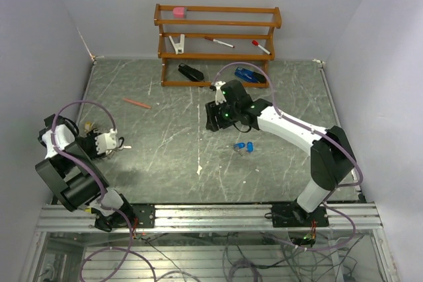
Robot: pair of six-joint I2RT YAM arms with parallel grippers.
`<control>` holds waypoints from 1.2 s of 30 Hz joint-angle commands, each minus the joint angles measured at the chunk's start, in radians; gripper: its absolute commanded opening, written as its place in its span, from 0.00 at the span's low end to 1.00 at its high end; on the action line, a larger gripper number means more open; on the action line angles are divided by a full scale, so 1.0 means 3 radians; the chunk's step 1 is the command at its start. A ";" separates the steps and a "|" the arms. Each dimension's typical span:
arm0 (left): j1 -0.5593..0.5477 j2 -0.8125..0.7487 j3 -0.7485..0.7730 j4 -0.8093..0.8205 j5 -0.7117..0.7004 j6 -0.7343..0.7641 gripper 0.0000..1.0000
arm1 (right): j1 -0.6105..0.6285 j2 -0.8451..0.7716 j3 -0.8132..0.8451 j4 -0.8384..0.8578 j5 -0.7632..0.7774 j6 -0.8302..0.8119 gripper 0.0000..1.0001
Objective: Put the keys on the keyring
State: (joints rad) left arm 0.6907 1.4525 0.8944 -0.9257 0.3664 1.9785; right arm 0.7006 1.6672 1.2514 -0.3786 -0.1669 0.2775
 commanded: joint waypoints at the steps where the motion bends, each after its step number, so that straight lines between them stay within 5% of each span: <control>1: 0.0031 0.0087 -0.0082 0.0054 -0.0069 0.0181 0.51 | 0.0057 0.0109 0.0153 -0.0060 0.0062 0.0011 0.53; 19: 0.0031 0.0273 -0.0046 0.0201 -0.0037 0.0189 0.40 | 0.0105 0.0292 0.0299 -0.0138 0.0113 -0.0030 0.53; 30: 0.0031 0.0032 -0.0069 -0.0028 0.0107 0.0186 0.07 | 0.0109 0.0264 0.0264 -0.0139 0.0135 -0.0005 0.52; 36: 0.0030 -0.0176 -0.0073 -0.0240 0.0281 0.0141 0.07 | 0.0123 0.0210 0.0224 -0.0135 0.0167 -0.0005 0.52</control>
State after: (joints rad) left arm 0.6914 1.4437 0.8608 -0.9195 0.3756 2.0262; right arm 0.7292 1.7439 1.3151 -0.4183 -0.1375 0.2760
